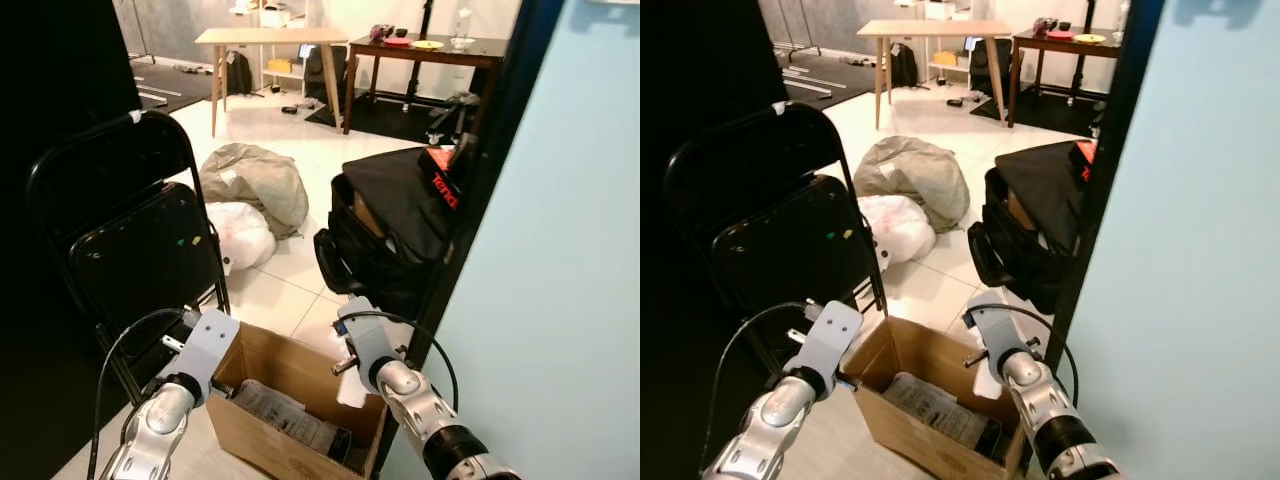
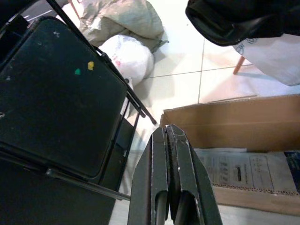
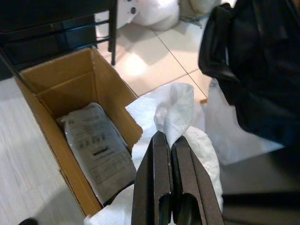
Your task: Clean up the room
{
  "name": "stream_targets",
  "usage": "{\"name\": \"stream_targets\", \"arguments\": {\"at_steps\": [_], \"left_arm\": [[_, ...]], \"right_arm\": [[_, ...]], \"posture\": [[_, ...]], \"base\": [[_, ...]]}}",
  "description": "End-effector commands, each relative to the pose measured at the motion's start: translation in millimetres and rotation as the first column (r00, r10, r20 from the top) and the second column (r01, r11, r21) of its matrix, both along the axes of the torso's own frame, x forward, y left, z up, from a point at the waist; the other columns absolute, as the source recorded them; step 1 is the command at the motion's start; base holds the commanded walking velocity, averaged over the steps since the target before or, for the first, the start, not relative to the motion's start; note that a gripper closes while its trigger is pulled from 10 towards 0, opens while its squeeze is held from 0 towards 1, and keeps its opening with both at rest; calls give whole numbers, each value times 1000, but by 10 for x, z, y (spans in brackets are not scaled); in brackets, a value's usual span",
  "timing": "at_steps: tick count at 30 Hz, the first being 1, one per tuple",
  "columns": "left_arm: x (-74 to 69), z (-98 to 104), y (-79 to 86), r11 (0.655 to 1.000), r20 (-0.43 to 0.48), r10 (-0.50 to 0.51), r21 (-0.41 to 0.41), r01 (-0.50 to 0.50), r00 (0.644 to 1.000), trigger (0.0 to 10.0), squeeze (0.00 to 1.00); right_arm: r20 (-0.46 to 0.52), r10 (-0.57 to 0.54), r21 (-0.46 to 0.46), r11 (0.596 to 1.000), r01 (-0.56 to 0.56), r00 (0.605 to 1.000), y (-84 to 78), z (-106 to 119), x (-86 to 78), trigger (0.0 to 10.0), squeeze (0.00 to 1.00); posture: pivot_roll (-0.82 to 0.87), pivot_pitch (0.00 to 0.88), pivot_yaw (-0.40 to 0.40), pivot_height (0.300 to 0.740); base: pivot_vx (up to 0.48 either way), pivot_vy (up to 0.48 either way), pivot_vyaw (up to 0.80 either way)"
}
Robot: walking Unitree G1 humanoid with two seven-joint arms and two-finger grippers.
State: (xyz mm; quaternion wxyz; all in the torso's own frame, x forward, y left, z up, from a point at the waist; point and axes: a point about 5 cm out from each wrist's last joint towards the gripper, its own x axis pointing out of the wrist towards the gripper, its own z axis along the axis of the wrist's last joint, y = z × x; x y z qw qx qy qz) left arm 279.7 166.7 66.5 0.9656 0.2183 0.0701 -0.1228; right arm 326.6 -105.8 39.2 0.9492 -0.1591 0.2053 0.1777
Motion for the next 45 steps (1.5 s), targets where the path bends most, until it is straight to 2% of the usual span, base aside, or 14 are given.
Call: {"name": "stream_targets", "arguments": {"at_steps": [1, 4, 6, 9, 13, 15, 20, 28, 31, 33, 38, 43, 45], "left_arm": [[-59, 0, -21, 993, -13, -113, 41, 114, 993, 10000, 0], [-84, 10, -36, 987, -17, -152, 49, 152, 988, 10000, 0], [-127, 63, -45, 985, 12, -168, 26, 168, 986, 10000, 0], [-170, 113, -55, 981, 33, -195, 8, 195, 980, 10000, 0], [-338, 308, -111, 950, 87, -292, -89, 299, 952, 10000, 0], [-400, 376, -135, 933, 98, -326, -128, 337, 940, 10000, 0], [-452, 413, -162, 914, 90, -365, -155, 375, 927, 10000, 0], [-566, 461, -224, 854, 61, -486, -180, 488, 872, 10000, 0], [-586, 469, -223, 842, 53, -505, -191, 505, 862, 10000, 0], [-628, 466, -233, 820, 35, -545, -186, 541, 838, 10000, 0], [-683, 457, -206, 792, -2, -591, -190, 580, 807, 10000, 0], [-690, 471, -212, 782, -6, -605, -191, 593, 796, 10000, 0], [-714, 492, -232, 768, -7, -620, -205, 606, 784, 10000, 0]], "right_arm": [[-9, 6, -14, 1000, -6, 1000, -3, 6, 35, 10000, 0], [-8, 7, -17, 1000, -7, 1000, -3, 24, 58, 10000, 0], [-9, 15, -7, 1000, -15, 1000, 15, 45, 85, 10000, 0], [-8, 25, -11, 1000, -25, 1000, 37, 62, 105, 10000, 0], [-9, 49, -21, 999, -50, 999, 117, 100, 150, 10000, 0], [-10, 73, -32, 997, -73, 997, 153, 108, 155, 10000, 0], [-21, 106, -54, 993, -107, 994, 194, 93, 143, 10000, 0], [-34, 216, -134, 967, -219, 976, 310, 42, 86, 10000, 0], [-33, 225, -143, 963, -227, 974, 315, 36, 80, 10000, 0], [-35, 225, -152, 962, -228, 974, 308, 27, 75, 10000, 0], [-34, 215, -156, 963, -218, 976, 296, 23, 77, 10000, 0], [-32, 223, -165, 960, -225, 974, 298, 20, 74, 10000, 0], [-30, 225, -170, 959, -227, 974, 288, 18, 74, 10000, 0]], "posture": [[20, 90, -52, 740], [20, 90, -52, 740], [49, 175, -67, 740], [59, 200, -70, 740], [95, 291, -77, 740], [98, 303, -81, 740], [99, 309, -84, 740], [96, 317, -86, 740], [96, 318, -86, 740], [96, 319, -85, 740], [99, 320, -85, 740], [101, 320, -87, 740], [101, 320, -88, 740]], "base": [[0, 0, 0], [0, 0, 0], [0, 0, 0], [0, 0, 0], [0, 0, 0], [0, 0, 0], [0, 0, 0], [0, 0, 0], [0, 0, 0], [0, 0, 0], [0, 0, 0], [0, 0, 0], [0, 0, 0]]}}
